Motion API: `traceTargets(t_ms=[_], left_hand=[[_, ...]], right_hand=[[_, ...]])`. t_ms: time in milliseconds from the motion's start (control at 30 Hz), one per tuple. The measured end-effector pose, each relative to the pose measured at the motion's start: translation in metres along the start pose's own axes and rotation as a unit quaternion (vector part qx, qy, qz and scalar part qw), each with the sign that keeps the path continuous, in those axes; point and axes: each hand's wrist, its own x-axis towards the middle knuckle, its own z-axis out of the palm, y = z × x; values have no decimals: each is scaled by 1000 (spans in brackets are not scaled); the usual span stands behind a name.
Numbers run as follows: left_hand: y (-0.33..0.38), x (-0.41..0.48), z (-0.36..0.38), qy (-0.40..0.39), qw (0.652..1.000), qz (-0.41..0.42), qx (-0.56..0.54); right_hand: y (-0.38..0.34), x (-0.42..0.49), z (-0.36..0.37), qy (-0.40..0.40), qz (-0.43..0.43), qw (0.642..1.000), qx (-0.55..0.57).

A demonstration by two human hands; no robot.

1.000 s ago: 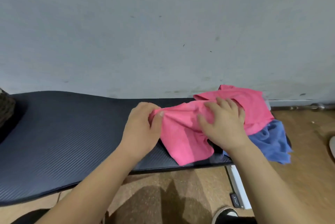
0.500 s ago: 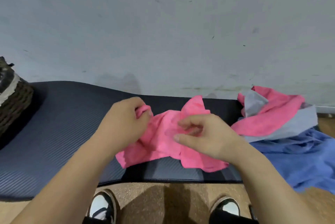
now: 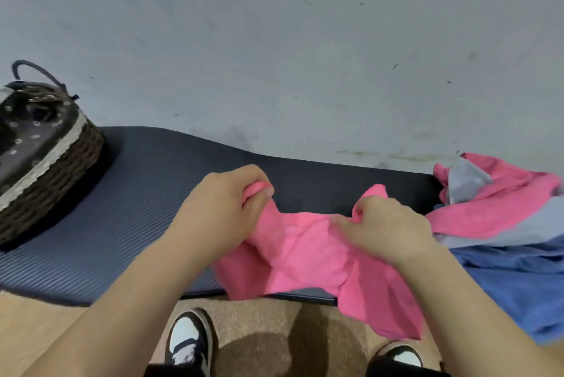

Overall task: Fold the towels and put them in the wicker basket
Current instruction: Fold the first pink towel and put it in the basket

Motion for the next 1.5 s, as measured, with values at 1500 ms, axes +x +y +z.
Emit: traceTargets(t_ms=[1500], left_hand=[[-116,84,-104,-96,952,22,289]], right_hand=[[-57,48,-25,77,-25,994,80]])
